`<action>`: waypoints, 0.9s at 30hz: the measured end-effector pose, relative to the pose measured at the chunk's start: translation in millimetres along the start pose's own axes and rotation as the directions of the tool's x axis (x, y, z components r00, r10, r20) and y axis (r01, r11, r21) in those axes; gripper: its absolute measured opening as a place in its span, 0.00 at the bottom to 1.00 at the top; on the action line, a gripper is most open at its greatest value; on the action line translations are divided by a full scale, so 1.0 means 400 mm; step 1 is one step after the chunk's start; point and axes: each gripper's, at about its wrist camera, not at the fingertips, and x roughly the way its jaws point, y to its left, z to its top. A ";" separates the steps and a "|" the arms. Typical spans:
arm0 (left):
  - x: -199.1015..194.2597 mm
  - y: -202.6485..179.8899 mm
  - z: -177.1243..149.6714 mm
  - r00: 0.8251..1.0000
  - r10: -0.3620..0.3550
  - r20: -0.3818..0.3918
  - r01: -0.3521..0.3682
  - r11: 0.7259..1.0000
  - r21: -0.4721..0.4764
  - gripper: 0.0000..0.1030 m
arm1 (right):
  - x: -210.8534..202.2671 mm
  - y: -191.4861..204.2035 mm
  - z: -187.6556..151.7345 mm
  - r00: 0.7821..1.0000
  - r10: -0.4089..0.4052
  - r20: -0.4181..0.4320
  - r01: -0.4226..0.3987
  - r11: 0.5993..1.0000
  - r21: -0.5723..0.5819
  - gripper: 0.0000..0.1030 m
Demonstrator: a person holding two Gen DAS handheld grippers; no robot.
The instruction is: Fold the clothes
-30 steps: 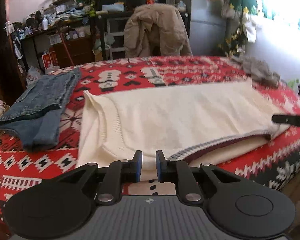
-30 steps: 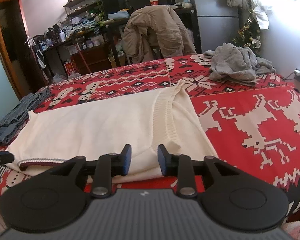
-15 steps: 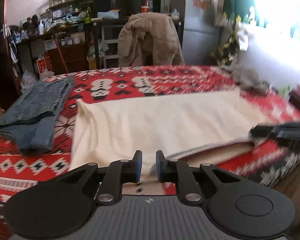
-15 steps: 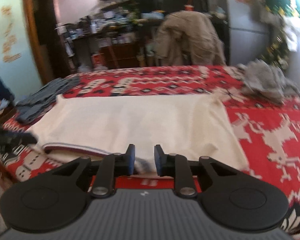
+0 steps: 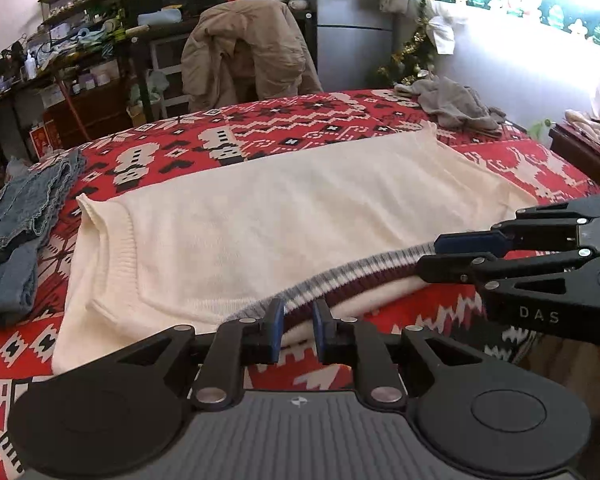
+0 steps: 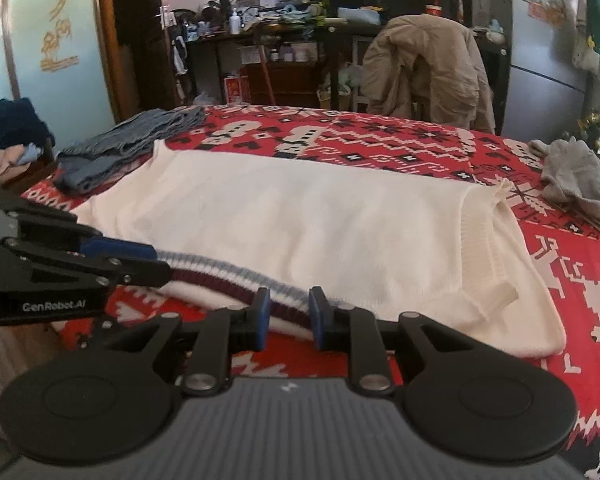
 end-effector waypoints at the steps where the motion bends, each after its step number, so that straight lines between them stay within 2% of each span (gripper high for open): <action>1: -0.003 0.003 -0.002 1.000 -0.002 -0.001 0.002 1.000 -0.002 0.16 | -0.002 0.001 -0.002 1.000 0.001 0.000 -0.001 1.000 -0.006 0.22; 5: -0.017 0.010 -0.005 1.000 -0.008 -0.005 0.008 1.000 -0.020 0.16 | -0.014 -0.010 -0.002 1.000 0.024 -0.002 -0.024 1.000 0.018 0.23; 10: -0.042 0.006 0.008 0.999 -0.020 0.041 0.022 0.999 -0.048 0.19 | -0.068 -0.028 -0.006 0.998 0.059 0.027 -0.060 0.997 0.041 0.23; 15: -0.020 0.006 0.030 0.999 -0.004 0.051 0.009 0.995 -0.098 0.20 | -0.105 -0.086 0.002 0.996 -0.005 0.094 -0.005 0.995 0.105 0.23; 17: -0.010 0.002 0.032 0.999 -0.001 0.040 0.004 0.996 -0.095 0.20 | -0.091 -0.110 0.007 0.996 -0.041 0.083 0.029 0.990 0.140 0.22; 19: 0.001 -0.002 0.034 1.000 0.003 0.030 -0.001 0.996 -0.091 0.20 | -0.072 -0.126 0.007 0.997 -0.055 0.056 0.045 0.986 0.161 0.04; 22: 0.015 -0.008 0.035 1.000 0.009 0.015 -0.008 0.996 -0.085 0.20 | -0.052 -0.116 -0.004 0.999 -0.053 0.006 0.052 0.991 0.122 0.04; 24: 0.014 -0.007 0.031 1.000 0.012 0.012 -0.011 0.997 -0.076 0.20 | -0.057 -0.097 -0.013 0.998 -0.056 0.002 0.056 0.997 0.057 0.04; 27: 0.007 0.006 0.026 1.000 0.016 0.015 -0.015 0.996 -0.085 0.21 | -0.063 -0.082 -0.029 0.999 -0.043 -0.010 0.043 0.999 0.024 0.04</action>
